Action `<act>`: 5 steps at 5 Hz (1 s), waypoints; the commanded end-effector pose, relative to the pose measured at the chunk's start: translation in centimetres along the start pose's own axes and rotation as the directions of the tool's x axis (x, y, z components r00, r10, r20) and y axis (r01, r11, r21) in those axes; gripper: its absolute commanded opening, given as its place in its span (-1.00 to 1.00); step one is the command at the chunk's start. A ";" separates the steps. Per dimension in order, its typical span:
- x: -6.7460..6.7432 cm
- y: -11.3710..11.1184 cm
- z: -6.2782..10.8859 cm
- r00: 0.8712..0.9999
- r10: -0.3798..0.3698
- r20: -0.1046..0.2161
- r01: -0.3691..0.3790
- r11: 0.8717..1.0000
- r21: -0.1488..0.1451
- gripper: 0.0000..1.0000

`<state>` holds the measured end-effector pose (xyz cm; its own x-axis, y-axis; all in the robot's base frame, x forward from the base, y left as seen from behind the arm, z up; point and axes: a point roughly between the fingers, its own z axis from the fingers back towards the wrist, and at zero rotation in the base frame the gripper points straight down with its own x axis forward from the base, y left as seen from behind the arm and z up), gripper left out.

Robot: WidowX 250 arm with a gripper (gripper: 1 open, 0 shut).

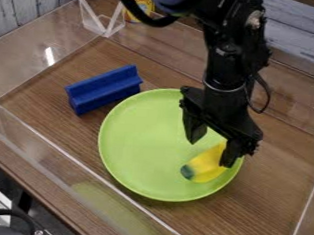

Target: Remove the banana from inside the green plate and put it on the table

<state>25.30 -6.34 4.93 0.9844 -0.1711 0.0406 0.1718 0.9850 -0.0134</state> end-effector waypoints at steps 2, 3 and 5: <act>0.1 0.2 -0.2 1.000 0.008 0.026 -0.008 1.000 -0.004 1.00; -0.2 0.1 -0.9 1.000 0.015 0.027 -0.014 1.000 -0.009 1.00; -0.7 0.3 -1.0 0.999 0.026 0.033 -0.025 1.000 -0.015 -1.00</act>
<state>24.40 -6.16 3.07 0.9868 -0.1551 0.0458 0.1564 0.9873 -0.0283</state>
